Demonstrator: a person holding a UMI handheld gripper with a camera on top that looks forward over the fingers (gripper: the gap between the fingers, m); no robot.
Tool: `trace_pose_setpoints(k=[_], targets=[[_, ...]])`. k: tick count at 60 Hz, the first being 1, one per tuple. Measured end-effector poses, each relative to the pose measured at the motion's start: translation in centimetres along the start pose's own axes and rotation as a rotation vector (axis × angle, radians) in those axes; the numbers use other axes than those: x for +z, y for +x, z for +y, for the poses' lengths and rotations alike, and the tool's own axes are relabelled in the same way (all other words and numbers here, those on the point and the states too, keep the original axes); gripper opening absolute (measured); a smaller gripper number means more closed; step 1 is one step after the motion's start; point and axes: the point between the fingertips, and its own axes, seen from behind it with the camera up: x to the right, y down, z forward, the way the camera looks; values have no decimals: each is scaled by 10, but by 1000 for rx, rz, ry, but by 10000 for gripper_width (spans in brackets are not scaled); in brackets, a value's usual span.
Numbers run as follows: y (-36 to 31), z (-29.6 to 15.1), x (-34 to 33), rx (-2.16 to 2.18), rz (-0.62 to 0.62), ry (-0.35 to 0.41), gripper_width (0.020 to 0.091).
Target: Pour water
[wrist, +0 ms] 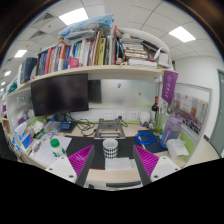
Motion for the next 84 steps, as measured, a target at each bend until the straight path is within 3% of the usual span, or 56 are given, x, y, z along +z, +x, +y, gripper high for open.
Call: trace_pose_setpoints(k=[11, 26, 42, 60, 72, 77, 84], targets=[[-59, 49, -6, 5, -8, 7, 790], [-178, 120, 24, -17, -130, -43, 813], [-242, 106, 98, 12, -197, 76, 827], [-236, 107, 156, 32, -109, 154, 812], [-240, 114, 172, -37, -80, 186, 592], [-246, 112, 172, -84, -77, 210, 573], [-244, 110, 174, -75, -58, 223, 494]])
